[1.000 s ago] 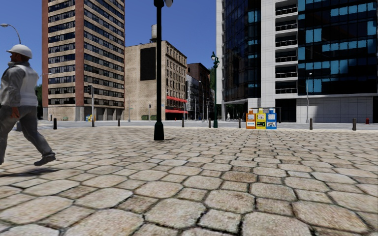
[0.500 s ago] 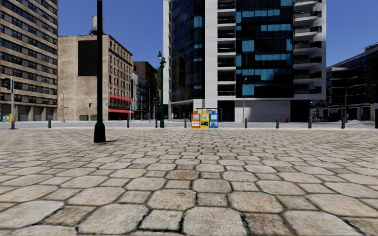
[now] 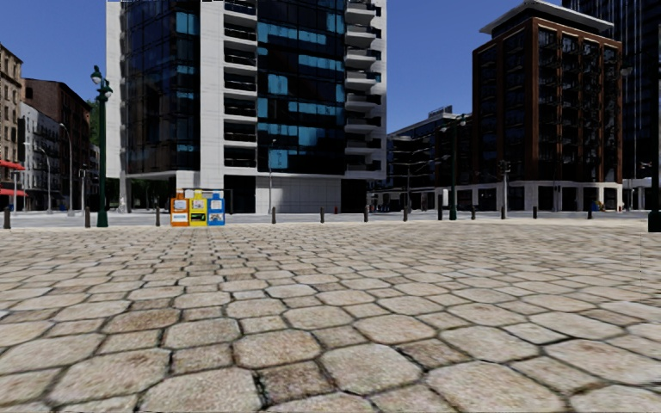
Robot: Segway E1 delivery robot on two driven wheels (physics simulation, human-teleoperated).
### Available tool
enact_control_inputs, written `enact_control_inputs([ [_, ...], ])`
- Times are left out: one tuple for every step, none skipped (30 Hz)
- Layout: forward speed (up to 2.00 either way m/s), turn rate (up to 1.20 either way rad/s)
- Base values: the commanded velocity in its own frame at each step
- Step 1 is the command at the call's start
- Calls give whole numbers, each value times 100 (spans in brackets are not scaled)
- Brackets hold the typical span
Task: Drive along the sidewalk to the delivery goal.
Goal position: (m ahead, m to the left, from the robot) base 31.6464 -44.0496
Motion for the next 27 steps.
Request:
enact_control_inputs([
  [0, -99],
  [0, -99],
  [0, -99],
  [0, -99],
  [0, -99],
  [0, -99],
  [0, -99],
  [0, -99],
  [0, -99],
  [0, -99],
  [0, -99],
  [0, -99],
  [0, -99],
  [0, -99],
  [0, -99],
  [0, -99],
  [0, -99],
  [0, -99],
  [0, -99],
  [0, -99],
  [0, -99],
  [0, -99],
  [0, -99],
  [0, -99],
  [0, -99],
  [0, -99],
  [0, -99],
])
